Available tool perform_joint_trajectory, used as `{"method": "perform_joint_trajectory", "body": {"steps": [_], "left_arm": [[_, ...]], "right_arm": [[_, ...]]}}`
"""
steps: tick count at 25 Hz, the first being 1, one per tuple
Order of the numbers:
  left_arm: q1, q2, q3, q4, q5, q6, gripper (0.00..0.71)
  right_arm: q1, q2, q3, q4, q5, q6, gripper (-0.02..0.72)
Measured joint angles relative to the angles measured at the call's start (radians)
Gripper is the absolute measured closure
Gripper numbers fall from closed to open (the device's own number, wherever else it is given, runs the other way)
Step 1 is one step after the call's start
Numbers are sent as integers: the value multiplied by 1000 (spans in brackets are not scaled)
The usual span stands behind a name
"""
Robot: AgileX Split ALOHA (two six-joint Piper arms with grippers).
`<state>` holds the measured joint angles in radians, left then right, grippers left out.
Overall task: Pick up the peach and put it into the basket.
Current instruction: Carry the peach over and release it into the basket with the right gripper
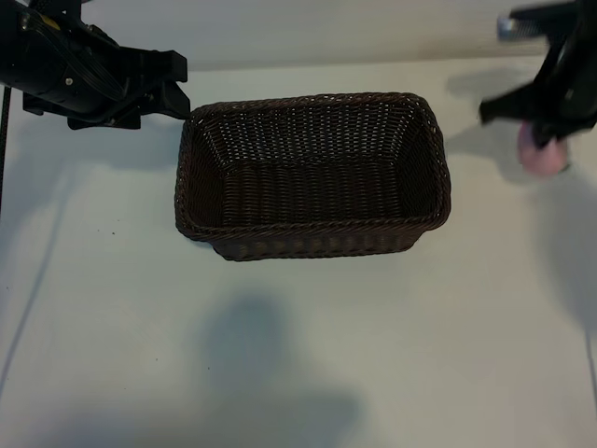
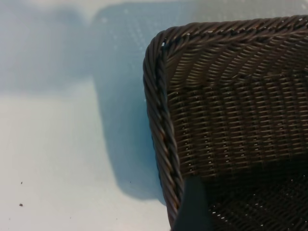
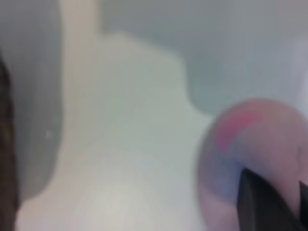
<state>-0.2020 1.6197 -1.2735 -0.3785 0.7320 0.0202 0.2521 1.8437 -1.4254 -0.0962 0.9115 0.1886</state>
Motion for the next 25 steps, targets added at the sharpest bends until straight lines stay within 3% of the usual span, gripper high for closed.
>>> {"method": "perform_joint_trajectory", "body": {"steps": [5,9,14,25], "left_arm": [[0,0,0,0,0,0,161],[0,0,0,0,-1,0,161],[0,0,0,0,-18,0,161],[0,0,0,0,-26,3,161]], "right_arm": [[0,-50,-103,3,95,-7,662],[0,-51,-142,13,121,-11,662],[18,-51,-158,96,129,-50,662],[300,-43,-178,124,93,-63,662]]}}
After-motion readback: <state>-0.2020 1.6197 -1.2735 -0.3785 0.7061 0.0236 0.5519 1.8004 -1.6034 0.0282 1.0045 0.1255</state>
